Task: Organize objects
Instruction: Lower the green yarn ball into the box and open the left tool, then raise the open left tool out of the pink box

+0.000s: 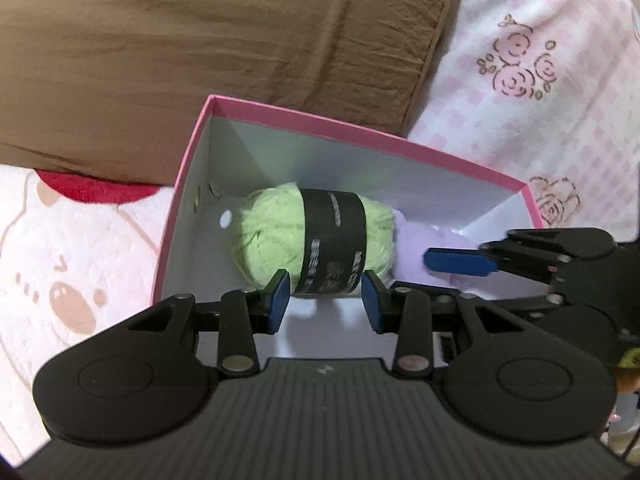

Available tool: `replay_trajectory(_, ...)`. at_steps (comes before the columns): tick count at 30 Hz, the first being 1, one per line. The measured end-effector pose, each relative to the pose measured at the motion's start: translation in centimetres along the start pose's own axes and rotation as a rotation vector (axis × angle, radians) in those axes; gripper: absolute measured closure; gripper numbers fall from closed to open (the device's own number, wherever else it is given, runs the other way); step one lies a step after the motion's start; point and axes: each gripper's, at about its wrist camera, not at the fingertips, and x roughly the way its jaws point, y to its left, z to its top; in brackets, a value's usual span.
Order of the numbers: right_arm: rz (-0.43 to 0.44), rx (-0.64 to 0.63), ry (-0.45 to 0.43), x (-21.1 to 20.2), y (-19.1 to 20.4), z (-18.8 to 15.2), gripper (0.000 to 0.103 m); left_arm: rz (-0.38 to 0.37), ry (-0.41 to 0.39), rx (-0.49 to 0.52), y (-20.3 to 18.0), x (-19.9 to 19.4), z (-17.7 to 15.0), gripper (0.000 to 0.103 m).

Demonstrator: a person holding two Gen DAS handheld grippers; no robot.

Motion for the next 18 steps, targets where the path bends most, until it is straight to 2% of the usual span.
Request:
replay_trajectory(3, 0.000, 0.036, -0.022, -1.6, 0.4, -0.4, 0.059, -0.021, 0.015, -0.010, -0.3, -0.7, 0.2, 0.063)
replay_trajectory(8, 0.046, 0.182, -0.056, -3.4, -1.0, -1.5, 0.059, 0.004, 0.013, -0.004, -0.8, -1.0, 0.1, 0.062)
replay_trajectory(11, 0.036, 0.155, -0.045, -3.7, -0.9, -2.6, 0.059, 0.013, 0.033, -0.026, -0.3, -0.6, -0.3, 0.062)
replay_trajectory(12, 0.031, 0.140, -0.042, -2.5, 0.7, -2.0, 0.059, 0.014, 0.037, -0.029, -0.2, -0.5, -0.4, 0.062)
replay_trajectory(18, 0.022, 0.052, -0.023, -1.5, 3.0, -1.9, 0.059, 0.048, 0.014, -0.038, 0.1, -1.0, -0.7, 0.063)
